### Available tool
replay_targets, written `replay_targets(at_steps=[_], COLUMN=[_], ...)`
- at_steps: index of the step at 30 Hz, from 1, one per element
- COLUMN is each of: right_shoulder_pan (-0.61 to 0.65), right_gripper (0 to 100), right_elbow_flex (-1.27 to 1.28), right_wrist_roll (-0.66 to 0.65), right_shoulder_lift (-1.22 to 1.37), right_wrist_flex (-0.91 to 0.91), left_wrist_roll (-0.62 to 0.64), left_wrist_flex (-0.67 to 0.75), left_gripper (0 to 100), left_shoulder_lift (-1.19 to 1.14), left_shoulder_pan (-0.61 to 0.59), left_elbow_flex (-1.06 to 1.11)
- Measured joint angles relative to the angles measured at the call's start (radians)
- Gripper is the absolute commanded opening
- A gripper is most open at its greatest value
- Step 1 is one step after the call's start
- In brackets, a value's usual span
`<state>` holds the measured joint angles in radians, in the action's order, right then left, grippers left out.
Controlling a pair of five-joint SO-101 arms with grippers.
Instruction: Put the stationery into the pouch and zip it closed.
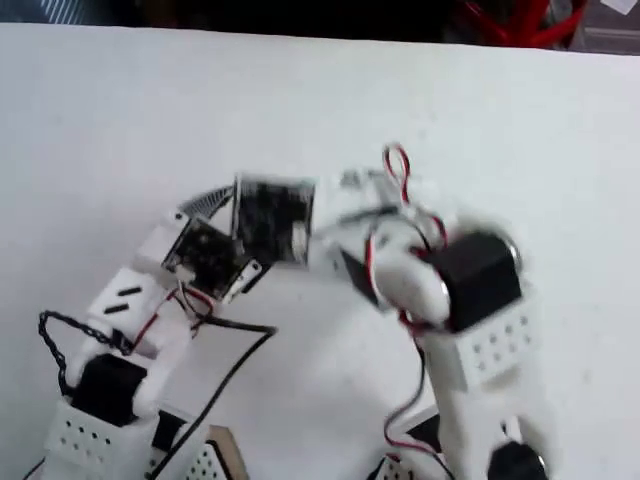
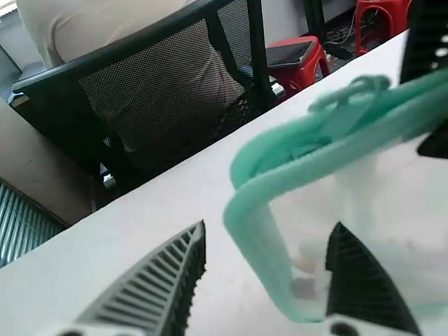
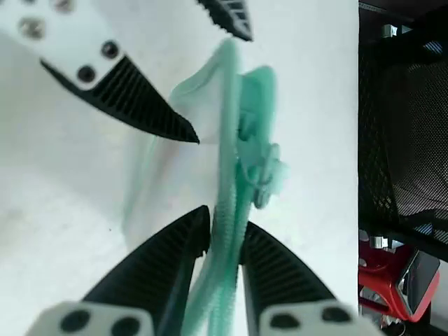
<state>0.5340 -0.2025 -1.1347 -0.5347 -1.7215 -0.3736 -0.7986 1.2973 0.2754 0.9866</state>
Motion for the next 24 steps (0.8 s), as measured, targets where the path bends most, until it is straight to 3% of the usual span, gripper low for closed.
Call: replay_targets(at_steps=[7,12,18,24], right_shoulder_pan=[0.000,0.002,0.002,0.068], right_gripper=[1.7,1.7,1.7,1.7], right_elbow_flex=[0.112,0.121,0.123,0.133], right_wrist_roll=[-0.135,-0.198,-0.293,-0.334], right_shoulder_lift=[-0.126,-0.153,-0.199,-0.207], right_wrist_flex=[0.000,0.000,0.000,0.000], left_wrist_roll=[-0.011,-0.104,-0.127,-0.127], left_wrist_flex=[-0.002,-0.055,-0.069,-0.071], left_gripper=[31,31,31,31], left_shoulder_lift=[-0.011,-0.011,-0.009,-0.009], left_shoulder_pan=[-0.002,-0.002,0.000,0.114], left_elbow_flex=[-0.011,-0.012,-0.012,-0.012])
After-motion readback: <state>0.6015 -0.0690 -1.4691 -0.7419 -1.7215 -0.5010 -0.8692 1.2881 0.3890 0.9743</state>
